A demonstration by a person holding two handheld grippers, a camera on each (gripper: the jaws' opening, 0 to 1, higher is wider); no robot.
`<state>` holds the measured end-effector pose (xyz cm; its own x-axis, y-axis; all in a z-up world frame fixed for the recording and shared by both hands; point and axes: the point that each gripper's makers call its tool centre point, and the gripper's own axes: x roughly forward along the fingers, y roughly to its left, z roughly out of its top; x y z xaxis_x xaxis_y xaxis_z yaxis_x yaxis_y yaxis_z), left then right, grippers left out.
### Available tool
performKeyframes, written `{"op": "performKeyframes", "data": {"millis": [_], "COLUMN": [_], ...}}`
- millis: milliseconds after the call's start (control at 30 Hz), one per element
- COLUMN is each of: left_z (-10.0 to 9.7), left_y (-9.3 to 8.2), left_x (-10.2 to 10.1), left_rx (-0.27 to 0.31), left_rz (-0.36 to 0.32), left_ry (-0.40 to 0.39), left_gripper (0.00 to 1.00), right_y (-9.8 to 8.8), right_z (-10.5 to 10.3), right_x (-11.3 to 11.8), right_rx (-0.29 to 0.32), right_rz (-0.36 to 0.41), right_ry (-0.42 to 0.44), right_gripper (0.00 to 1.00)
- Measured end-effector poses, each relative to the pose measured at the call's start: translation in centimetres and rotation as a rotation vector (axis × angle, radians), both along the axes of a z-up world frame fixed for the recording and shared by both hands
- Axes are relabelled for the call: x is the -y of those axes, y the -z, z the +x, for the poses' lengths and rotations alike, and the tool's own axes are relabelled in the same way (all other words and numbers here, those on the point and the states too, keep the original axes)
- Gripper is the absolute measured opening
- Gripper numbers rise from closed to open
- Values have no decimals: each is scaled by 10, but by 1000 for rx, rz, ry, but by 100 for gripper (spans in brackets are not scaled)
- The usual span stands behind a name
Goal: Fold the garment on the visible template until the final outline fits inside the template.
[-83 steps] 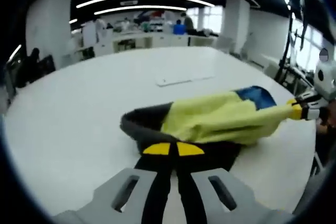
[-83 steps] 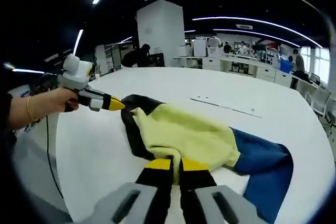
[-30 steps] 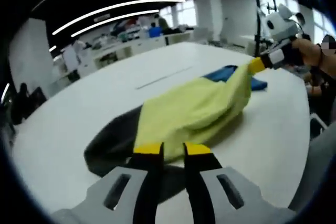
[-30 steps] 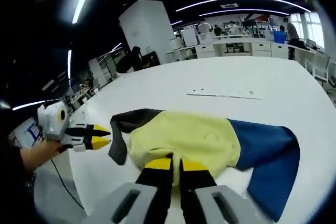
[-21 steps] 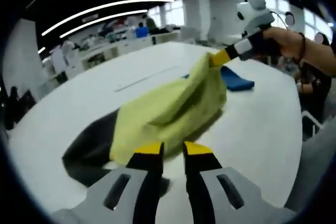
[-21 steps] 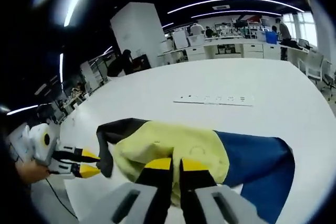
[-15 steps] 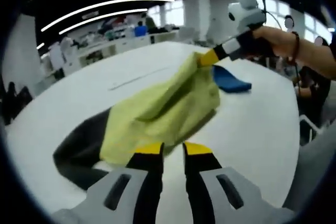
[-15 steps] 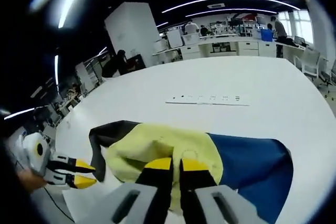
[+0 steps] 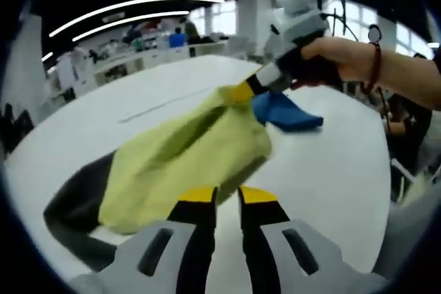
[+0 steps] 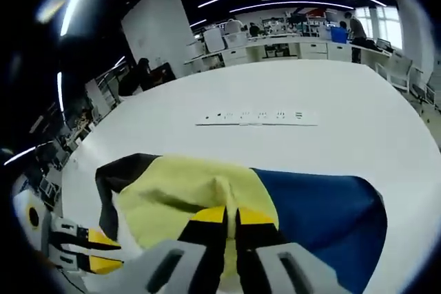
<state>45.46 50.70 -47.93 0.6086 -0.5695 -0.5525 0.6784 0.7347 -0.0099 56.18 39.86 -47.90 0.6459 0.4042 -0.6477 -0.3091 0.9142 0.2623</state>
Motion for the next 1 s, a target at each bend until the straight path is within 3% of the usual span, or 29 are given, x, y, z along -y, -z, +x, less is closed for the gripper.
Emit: {"op": "performKeyframes", "data": {"millis": [233,600,1000], "left_z": [0,23,40], "left_y": [10,18,40], "left_x": [24,63,74], "left_rx": [-25,-14,-36], "left_rz": [-3,3,37], "left_ry": [19,20,-18], "left_gripper": [10,9,8], "right_y": [17,35,43], "right_z": [5,7,8], "right_x": [5,9,11], "right_rx": [-37,-85,-109], "right_rz": [-14,-14,4], "right_ry": [6,15,18], "right_gripper": [0,0,0]}}
